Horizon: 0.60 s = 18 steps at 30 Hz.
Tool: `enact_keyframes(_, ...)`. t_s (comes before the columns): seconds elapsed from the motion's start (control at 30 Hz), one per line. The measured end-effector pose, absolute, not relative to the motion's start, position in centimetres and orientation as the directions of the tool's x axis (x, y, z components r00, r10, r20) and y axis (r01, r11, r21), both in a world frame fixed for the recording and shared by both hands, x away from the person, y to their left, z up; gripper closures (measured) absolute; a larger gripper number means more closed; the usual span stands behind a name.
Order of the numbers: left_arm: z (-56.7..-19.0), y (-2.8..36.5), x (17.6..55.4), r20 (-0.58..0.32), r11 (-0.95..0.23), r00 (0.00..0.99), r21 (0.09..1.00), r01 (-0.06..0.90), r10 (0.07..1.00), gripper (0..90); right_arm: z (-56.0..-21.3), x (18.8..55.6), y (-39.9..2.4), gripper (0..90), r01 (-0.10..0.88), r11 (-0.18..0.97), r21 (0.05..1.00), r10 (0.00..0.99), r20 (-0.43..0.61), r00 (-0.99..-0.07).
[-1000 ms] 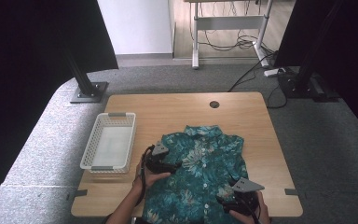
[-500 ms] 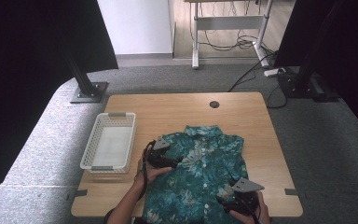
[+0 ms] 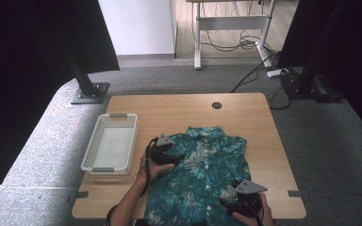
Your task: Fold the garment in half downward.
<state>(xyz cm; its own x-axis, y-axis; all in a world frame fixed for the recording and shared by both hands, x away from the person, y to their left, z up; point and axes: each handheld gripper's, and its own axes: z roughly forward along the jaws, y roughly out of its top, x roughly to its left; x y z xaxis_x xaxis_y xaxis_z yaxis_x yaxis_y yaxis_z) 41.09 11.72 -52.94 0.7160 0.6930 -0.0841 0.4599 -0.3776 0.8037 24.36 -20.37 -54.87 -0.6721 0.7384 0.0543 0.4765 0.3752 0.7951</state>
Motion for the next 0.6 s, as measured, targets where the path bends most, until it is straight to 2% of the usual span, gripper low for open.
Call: enact_keyframes(0.6,-52.9,11.9,42.1,-0.077,-0.381,0.698,0.794,0.475,0.712,19.5,-55.6,26.6,-18.5,21.0,0.502,0.368,0.782,0.775,0.040,-0.631)
